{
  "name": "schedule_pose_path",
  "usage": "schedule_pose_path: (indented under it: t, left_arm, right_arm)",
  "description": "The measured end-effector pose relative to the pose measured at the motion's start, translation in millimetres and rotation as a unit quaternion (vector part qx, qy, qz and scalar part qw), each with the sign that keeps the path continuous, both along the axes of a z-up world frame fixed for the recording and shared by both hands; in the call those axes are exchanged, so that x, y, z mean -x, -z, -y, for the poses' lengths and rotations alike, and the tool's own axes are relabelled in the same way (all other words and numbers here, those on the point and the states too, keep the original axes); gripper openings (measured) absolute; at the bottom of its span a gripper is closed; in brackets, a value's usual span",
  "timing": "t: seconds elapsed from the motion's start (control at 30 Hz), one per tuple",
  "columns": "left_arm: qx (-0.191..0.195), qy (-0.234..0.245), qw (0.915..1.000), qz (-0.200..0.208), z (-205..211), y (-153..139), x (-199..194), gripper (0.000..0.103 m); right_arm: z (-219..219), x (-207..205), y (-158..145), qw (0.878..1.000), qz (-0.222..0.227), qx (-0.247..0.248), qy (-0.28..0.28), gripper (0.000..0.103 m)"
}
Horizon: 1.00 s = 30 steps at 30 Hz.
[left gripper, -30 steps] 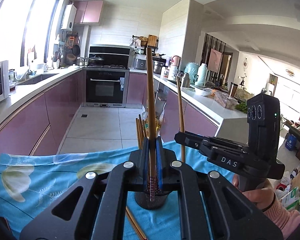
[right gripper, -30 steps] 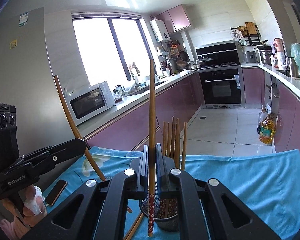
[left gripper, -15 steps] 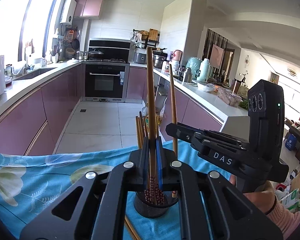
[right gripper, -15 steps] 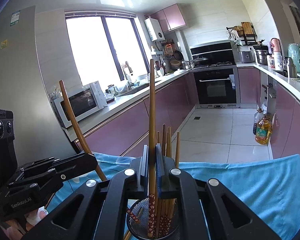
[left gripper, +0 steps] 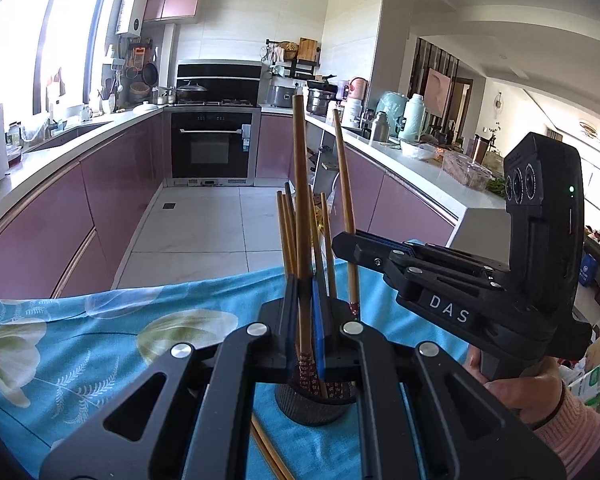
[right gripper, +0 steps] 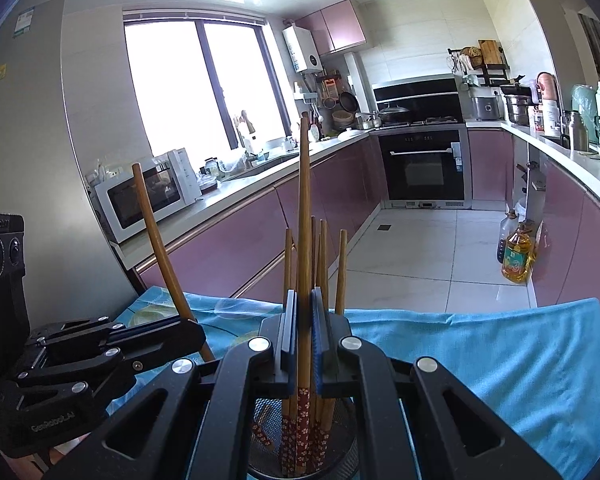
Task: Organize utensils
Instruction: 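Lower both chopsticks into the mesh cup, then open both tools and pull them back from the mesh cup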
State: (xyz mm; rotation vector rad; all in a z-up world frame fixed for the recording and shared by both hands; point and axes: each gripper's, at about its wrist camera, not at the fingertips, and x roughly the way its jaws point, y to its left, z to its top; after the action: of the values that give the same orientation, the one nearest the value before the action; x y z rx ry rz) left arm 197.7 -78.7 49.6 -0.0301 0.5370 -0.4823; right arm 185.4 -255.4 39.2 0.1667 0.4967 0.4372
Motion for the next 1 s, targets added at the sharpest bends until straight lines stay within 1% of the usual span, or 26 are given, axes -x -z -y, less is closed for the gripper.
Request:
schedule_pose_path:
  t: [0.3,0.63,0.73,1.0]
  left_arm:
    - [-0.015,-0.005,0.9998,-0.012,-5.9,17.7,-2.1,0.008]
    - [-0.037,0.004,0.9987,-0.035,-2.4,35.6,-5.8,0.008]
    - [-0.037,0.006,0.9983,-0.044,-1.6,39.0,-9.5,0.008]
    - [-0.034,0.004,0.9982,-0.049,0.5,44.1,-11.5,0.008]
  right_arm:
    - [-0.4,-3.4,14.2,1.000,-0.018,0.008,0.000,0.006]
    - [-1.6,-4.2,28.6,0.999,-0.044,0.017,-0.001,0.006]
    - [-1.2,-4.4,33.1,0.998,-0.052,0.019,0.001,0.008]
    - [3.6,-0.3,37.7,0.998,-0.062,0.011,0.005,0.010]
